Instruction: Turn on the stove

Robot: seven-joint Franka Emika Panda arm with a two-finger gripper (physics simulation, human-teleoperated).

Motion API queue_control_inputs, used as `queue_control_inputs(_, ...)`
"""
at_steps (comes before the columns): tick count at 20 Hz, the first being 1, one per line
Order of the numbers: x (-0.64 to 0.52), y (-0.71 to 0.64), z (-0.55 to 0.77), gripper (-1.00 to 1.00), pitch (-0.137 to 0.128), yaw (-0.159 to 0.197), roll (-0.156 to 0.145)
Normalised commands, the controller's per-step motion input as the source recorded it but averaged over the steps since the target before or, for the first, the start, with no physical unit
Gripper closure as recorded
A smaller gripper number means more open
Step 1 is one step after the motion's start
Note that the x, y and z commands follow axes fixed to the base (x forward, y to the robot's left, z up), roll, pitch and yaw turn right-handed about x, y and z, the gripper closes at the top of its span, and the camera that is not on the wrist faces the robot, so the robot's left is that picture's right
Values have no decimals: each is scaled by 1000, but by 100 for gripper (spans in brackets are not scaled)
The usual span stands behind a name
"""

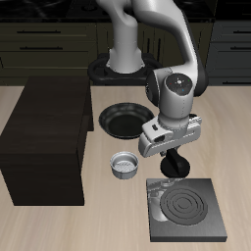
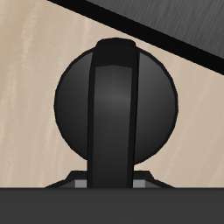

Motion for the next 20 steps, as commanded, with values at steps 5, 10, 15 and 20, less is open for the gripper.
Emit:
queue_control_inputs(5, -16, -83, 80, 100, -29, 66, -16)
queue_control_inputs(10, 34, -76, 101, 100, -16, 37, -13)
queue_control_inputs(15, 41, -164, 119, 100, -27, 62, -23)
queue_control_inputs(20, 8, -174, 59, 100, -19, 39, -12)
